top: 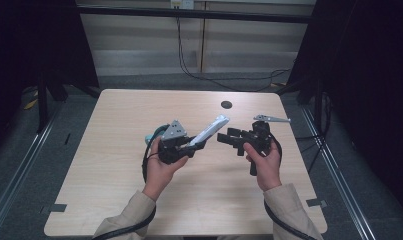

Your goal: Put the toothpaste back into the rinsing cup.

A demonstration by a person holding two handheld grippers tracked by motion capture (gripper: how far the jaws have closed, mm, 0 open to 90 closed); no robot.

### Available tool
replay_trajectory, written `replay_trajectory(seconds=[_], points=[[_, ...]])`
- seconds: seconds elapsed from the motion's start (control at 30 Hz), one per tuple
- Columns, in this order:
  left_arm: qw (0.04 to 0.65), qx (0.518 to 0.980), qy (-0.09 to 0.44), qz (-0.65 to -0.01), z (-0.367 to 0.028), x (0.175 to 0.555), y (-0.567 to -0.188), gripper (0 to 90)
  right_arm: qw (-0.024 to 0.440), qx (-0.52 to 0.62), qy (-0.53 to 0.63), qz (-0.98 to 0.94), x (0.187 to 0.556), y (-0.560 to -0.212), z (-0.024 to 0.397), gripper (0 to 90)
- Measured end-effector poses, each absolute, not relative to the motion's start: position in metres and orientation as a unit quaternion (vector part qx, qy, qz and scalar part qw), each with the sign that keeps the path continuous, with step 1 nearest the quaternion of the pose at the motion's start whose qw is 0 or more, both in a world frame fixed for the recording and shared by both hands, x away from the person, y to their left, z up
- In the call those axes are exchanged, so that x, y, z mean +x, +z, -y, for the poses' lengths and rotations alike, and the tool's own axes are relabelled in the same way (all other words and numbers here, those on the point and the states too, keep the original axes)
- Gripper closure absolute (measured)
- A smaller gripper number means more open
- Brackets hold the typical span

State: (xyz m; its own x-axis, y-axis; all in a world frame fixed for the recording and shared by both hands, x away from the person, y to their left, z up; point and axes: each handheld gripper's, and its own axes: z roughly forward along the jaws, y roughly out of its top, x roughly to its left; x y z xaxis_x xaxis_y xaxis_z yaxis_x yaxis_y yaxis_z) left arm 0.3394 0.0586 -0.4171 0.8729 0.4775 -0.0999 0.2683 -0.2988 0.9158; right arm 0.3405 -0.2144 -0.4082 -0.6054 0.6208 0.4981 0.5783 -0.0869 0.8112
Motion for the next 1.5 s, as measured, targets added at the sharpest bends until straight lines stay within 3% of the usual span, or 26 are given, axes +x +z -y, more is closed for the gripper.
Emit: replay_trajectory(seconds=[0.17,0.53,0.7,0.83,1.07,1.27,1.33,1.5], points=[[0.540,0.809,0.083,-0.218,-0.045,0.334,-0.420,72.4,-0.005,0.451,0.606,-0.656,0.346,-0.409,0.211,28.1],[0.531,0.819,0.063,-0.208,-0.033,0.332,-0.424,72.1,-0.010,0.462,0.611,-0.643,0.344,-0.402,0.215,52.1],[0.522,0.826,0.053,-0.205,-0.029,0.334,-0.423,69.9,0.020,0.428,0.599,-0.676,0.340,-0.388,0.209,58.7],[0.513,0.832,0.061,-0.202,-0.029,0.336,-0.412,58.9,0.063,0.400,0.575,-0.711,0.336,-0.373,0.203,60.8],[0.489,0.848,0.063,-0.195,-0.028,0.340,-0.399,56.2,0.083,0.379,0.553,-0.737,0.334,-0.366,0.197,61.1],[0.484,0.852,0.058,-0.191,-0.024,0.341,-0.398,57.7,0.100,0.359,0.530,-0.762,0.331,-0.363,0.188,61.2],[0.487,0.852,0.055,-0.185,-0.023,0.340,-0.396,65.3,0.103,0.350,0.519,-0.773,0.330,-0.363,0.183,61.2],[0.487,0.852,0.058,-0.183,-0.020,0.339,-0.393,73.1,0.102,0.348,0.519,-0.774,0.329,-0.362,0.179,60.9]])
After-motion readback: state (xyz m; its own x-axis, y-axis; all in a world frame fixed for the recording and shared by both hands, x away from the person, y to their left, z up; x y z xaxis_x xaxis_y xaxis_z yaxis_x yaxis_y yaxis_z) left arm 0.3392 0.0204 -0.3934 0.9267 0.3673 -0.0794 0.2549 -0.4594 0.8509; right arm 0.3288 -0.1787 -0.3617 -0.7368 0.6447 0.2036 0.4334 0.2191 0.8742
